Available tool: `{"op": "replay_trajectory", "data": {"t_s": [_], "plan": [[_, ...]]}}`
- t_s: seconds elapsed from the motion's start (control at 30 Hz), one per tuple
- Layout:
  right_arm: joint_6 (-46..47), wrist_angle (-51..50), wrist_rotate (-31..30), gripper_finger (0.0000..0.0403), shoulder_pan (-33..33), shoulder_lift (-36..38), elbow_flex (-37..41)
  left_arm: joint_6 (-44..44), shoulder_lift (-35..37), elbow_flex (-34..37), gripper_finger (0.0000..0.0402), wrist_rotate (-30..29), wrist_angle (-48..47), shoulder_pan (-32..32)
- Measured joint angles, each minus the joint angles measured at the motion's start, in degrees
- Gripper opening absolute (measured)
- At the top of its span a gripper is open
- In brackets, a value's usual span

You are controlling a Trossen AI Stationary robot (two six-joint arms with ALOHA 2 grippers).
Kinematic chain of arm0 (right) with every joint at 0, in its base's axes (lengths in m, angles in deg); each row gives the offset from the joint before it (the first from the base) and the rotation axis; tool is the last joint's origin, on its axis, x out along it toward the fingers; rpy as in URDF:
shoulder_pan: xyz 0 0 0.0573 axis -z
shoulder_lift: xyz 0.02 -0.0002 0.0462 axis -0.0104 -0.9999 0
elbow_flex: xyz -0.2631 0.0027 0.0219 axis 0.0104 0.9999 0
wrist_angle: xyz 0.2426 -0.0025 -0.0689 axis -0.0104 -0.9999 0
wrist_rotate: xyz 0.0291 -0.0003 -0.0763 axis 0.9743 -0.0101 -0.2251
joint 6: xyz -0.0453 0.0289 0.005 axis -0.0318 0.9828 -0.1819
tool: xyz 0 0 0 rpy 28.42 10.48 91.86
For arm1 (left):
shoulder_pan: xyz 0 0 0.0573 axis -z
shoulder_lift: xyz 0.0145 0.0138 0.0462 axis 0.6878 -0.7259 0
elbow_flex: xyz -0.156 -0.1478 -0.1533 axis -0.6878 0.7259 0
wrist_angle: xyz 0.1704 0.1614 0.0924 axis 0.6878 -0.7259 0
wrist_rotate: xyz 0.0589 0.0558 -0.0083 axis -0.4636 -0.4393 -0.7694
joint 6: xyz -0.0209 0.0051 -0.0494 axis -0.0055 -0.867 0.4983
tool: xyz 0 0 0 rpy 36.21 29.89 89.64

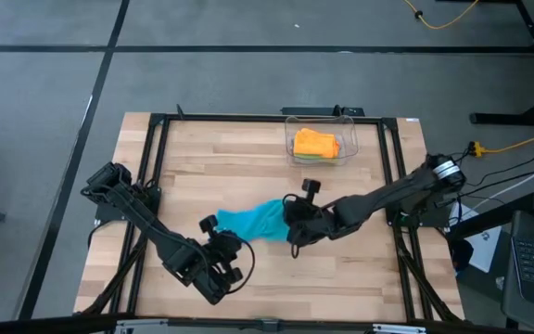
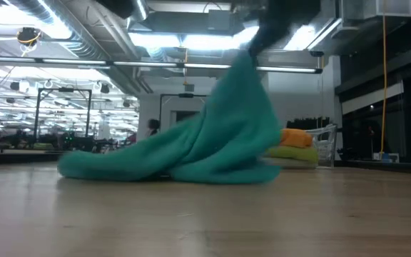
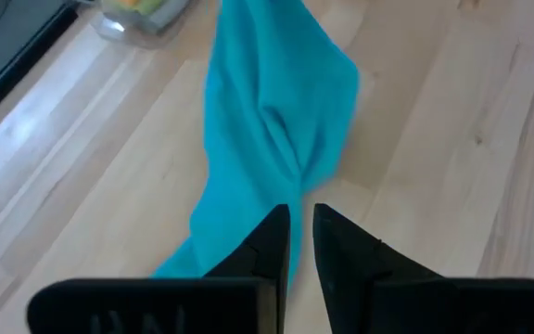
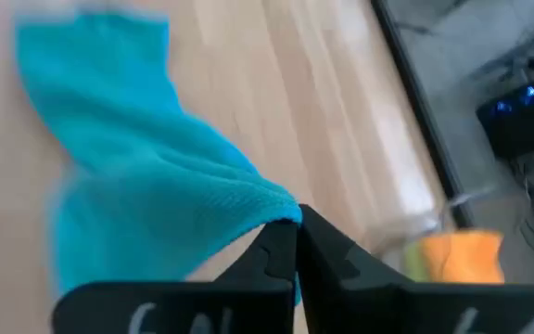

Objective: Fold microfiber towels
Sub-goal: Fold the blue microfiber

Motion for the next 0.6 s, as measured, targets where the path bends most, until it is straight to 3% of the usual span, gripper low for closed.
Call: {"op": "replay_trajectory", "data": {"t_s": [0.3, 0.47, 0.53, 0.6], "plan": [[-12.7, -4.6, -1.6, 0.0001, -0.4, 0.7, -19.6, -1.4, 0.0, 0.0, 0.0042, -1.0, 2.6, -0.1], [-12.6, -6.7, -12.7, 0.0001, -0.4, 0.7, -26.9, -2.0, 0.0, 0.0, 0.0041, -1.0, 3.0, -0.1], [-8.9, -8.9, -17.9, 0.0001, -0.5, 0.7, -29.2, -2.0, 0.0, 0.0, 0.0041, -1.0, 3.0, -0.1], [-2.8, -12.1, -19.3, 0.0001, -0.4, 0.7, -31.6, -2.0, 0.0, 0.0, 0.0041, -1.0, 3.0, -0.1]]}}
